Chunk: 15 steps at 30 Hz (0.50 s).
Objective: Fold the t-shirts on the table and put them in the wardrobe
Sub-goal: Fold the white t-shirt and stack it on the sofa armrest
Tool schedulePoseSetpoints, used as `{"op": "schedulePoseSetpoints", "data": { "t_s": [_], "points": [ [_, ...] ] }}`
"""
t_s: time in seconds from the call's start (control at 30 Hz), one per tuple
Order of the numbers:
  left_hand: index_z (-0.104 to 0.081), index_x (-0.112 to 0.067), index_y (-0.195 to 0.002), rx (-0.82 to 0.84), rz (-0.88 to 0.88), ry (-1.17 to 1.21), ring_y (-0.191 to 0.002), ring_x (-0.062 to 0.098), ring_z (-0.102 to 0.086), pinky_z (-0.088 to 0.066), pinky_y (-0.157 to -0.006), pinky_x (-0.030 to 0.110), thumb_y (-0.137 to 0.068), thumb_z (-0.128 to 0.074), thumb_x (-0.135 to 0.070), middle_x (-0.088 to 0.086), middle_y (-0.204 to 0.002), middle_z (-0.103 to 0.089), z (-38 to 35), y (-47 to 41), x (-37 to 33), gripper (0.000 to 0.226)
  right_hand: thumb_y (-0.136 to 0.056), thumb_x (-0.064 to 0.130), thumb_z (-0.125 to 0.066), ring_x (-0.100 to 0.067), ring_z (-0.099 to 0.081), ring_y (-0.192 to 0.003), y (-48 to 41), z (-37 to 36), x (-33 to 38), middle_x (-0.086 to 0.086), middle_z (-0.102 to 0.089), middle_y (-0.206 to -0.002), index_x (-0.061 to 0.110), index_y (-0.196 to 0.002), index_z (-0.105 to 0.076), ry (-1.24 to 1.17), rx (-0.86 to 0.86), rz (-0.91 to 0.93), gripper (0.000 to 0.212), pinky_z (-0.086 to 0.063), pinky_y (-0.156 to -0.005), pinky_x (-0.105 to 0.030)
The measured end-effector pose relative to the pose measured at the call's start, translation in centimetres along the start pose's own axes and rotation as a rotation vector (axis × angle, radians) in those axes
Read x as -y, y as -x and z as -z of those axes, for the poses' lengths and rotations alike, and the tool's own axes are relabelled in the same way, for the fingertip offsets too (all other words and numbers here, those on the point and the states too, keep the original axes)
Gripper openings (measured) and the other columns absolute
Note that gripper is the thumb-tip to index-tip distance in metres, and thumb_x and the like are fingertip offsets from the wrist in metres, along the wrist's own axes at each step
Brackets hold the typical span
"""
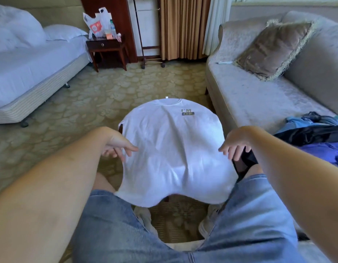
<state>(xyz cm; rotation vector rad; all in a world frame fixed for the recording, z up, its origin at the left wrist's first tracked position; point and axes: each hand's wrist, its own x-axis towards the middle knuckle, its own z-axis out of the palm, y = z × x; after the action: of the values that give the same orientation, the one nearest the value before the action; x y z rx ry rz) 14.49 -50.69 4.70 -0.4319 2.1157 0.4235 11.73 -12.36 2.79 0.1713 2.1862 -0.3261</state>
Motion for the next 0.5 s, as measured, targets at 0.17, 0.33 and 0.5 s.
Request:
{"op": "schedulePoseSetpoints", "data": {
  "t_s": [0.17, 0.33, 0.5],
  "points": [
    [-0.054, -0.007, -0.134, -0.462, -0.233, -0.119, -0.111, 0.024, -0.056, -0.045, -0.086, 0.027, -0.09, -0.06, -0.053, 0.006, -0.126, -0.058, 0.9, -5.5, -3.1, 0.064, -0.1, 0.031, -0.049, -0.024, -0.058, -0.114, -6.1, 1.2, 4.2, -0.01, -0.059, -0.131, 0.006, -0.127, -0.057, 0.107, -0.382, 0.164, 0.037, -0.049, -0.089, -0.034],
    [-0.018, -0.026, -0.155, -0.481, -0.269, -0.147, -0.144, 0.031, -0.022, -0.029, -0.114, 0.044, -0.091, -0.05, -0.062, 0.007, -0.161, -0.012, 1.1, -11.6, -6.1, 0.08, -0.1, 0.04, -0.047, -0.031, -0.029, -0.143, -11.8, 1.1, 8.5, -0.011, -0.027, -0.157, 0.014, -0.153, -0.026, 0.072, -0.466, 0.269, 0.063, -0.026, -0.115, -0.04],
    [-0.002, -0.031, -0.156, -0.529, -0.279, -0.164, -0.15, 0.025, 0.007, -0.011, -0.12, 0.05, -0.098, -0.036, -0.059, 0.002, -0.163, 0.014, 1.4, -17.7, -8.1, 0.073, -0.099, 0.057, -0.032, -0.029, 0.0, -0.15, -18.3, 0.0, 11.2, -0.007, 0.001, -0.164, 0.023, -0.156, -0.005, -0.003, -0.492, 0.243, 0.071, -0.013, -0.119, -0.051]
  ]
}}
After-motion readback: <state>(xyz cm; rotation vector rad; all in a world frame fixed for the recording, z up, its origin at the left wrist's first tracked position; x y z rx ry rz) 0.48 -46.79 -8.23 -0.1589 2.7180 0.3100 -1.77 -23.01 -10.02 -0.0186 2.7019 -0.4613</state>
